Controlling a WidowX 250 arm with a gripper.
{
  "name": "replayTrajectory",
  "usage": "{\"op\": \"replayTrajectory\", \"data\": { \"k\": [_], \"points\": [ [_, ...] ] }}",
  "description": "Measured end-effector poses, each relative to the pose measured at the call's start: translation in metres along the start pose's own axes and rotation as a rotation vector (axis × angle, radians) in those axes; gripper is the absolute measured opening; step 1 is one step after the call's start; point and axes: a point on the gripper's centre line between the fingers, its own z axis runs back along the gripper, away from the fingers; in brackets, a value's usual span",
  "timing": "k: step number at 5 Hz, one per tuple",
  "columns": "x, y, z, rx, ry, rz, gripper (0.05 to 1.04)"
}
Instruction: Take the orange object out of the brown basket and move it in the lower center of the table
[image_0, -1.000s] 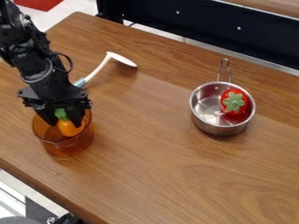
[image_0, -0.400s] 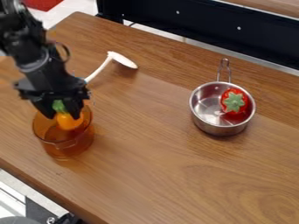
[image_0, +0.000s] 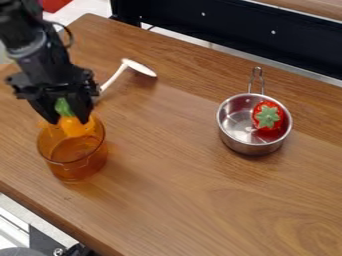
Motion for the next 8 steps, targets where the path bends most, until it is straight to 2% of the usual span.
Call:
{"op": "replayTrajectory", "data": {
  "k": [1, 2, 4, 5, 6, 7, 8],
  "points": [
    [-0.013, -0.016, 0.008, -0.029, 0.023, -0.039, 0.596],
    [-0.034, -0.039, 0.0, -0.061, 0.071, -0.101, 0.596],
    [-0.074, -0.075, -0.053, 0.041, 0.093, -0.158, 0.596],
    [-0.08, -0.087, -0.068, 0.052, 0.055, -0.194, 0.596],
    [-0.08, -0.087, -0.071, 0.049, 0.038, -0.188, 0.67],
    [-0.087, -0.082, -0.072, 0.054, 0.108, -0.178, 0.937],
    [-0.082, -0.079, -0.066, 0.049, 0.144, -0.168, 0.999]
  ]
}}
